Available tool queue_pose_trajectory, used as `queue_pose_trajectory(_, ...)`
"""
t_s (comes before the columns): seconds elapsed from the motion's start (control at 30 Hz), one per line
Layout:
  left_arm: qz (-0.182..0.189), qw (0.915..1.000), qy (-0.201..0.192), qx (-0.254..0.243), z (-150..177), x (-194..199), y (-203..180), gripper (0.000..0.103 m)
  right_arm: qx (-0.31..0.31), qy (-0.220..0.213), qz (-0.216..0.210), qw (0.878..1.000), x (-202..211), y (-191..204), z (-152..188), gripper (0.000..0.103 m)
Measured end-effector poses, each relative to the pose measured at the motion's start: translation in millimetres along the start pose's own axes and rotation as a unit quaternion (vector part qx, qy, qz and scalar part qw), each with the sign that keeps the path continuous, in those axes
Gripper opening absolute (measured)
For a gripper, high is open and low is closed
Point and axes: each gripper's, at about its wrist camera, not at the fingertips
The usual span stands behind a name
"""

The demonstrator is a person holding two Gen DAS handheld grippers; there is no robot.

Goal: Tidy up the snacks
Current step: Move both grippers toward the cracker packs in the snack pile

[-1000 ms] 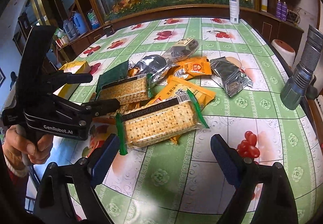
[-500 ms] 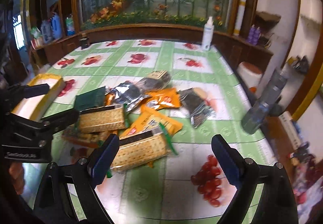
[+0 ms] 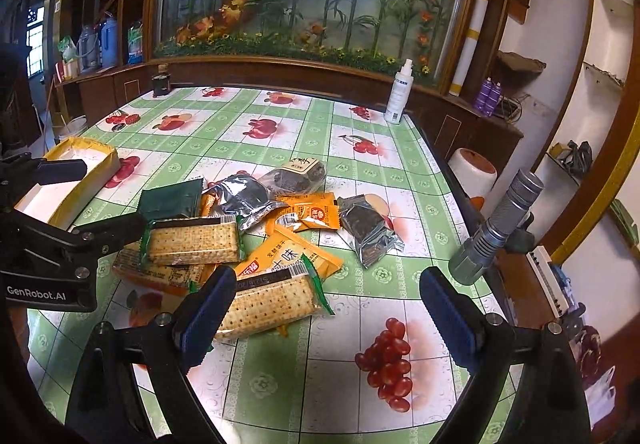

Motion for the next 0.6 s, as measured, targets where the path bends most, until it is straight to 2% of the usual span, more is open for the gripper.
queue_pose_trajectory(0.6, 0.016, 0.9998, 0.015, -0.002, 4, -13, 2, 0.103, 0.014, 0.007, 0.006, 1.0, -8, 8, 4, 0.094)
Point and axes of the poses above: each gripper's, at about its wrist camera, not at the fingertips, and x roughly against the way its jaws point, y to its left, z to its underside, and after that the axes turned 15 degrees about -x, right-handed
